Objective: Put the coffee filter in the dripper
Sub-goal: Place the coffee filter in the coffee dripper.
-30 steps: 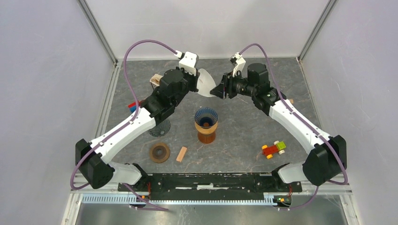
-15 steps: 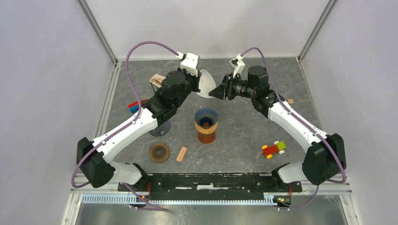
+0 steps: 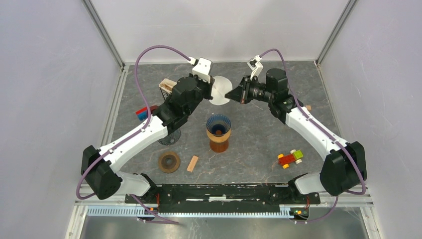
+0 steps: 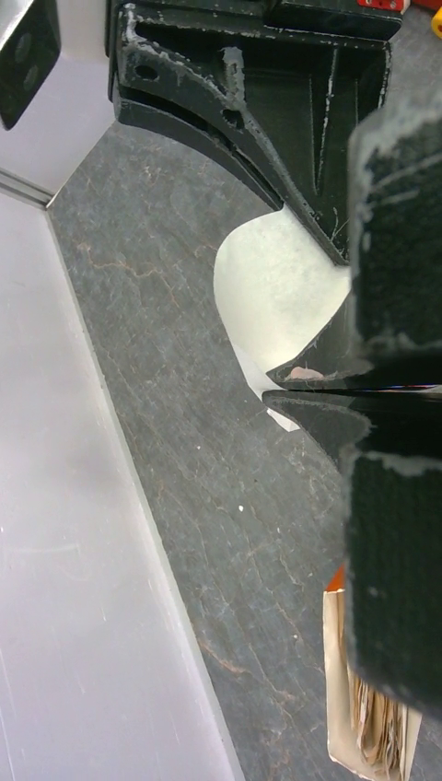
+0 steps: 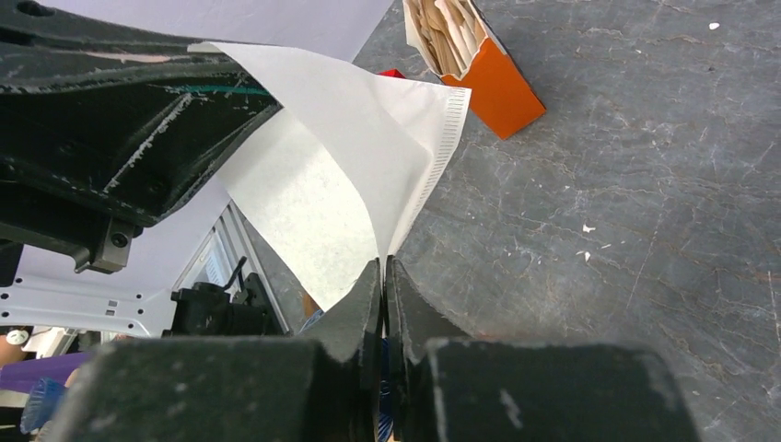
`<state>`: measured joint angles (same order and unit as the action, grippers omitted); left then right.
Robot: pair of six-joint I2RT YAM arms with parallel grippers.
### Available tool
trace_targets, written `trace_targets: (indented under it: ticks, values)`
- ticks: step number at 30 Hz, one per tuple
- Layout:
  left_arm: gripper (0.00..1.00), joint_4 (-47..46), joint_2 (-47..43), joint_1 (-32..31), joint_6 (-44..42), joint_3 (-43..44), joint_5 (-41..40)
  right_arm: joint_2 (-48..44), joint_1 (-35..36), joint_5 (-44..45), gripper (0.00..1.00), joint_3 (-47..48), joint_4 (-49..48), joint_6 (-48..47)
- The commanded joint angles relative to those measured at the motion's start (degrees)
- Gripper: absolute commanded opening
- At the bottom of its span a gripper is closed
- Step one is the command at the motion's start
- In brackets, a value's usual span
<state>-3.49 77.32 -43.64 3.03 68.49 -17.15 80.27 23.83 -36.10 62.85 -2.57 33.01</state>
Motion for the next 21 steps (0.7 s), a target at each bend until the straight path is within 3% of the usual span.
trace_targets:
  ticks: [1,7,14,18,21]
  values:
    - [0.02,-3.53,-0.86,-0.31,-0.44,-0.80,1.76,-0.74,-0.29,0.72,0.04,0.71,0.13,-1.60]
    - [0.02,-3.72,-0.76,-0.31,-0.33,-0.94,2.02,-1.16,-0.30,3.62,0.00,2.91,4.33,-4.81]
    - [0.02,-3.28,-0.41,-0.30,0.31,-0.10,2.01,-1.34,-0.28,2.61,0.29,1.92,3.05,-4.03]
    - [0.02,-3.28,-0.35,-0.31,0.40,-0.02,1.81,-1.24,-0.31,1.48,0.39,1.11,1.02,-2.82]
    - [0.02,-3.28,-0.29,-0.31,0.49,0.07,1.87,-1.08,-0.31,0.23,0.41,0.32,-0.63,-1.38]
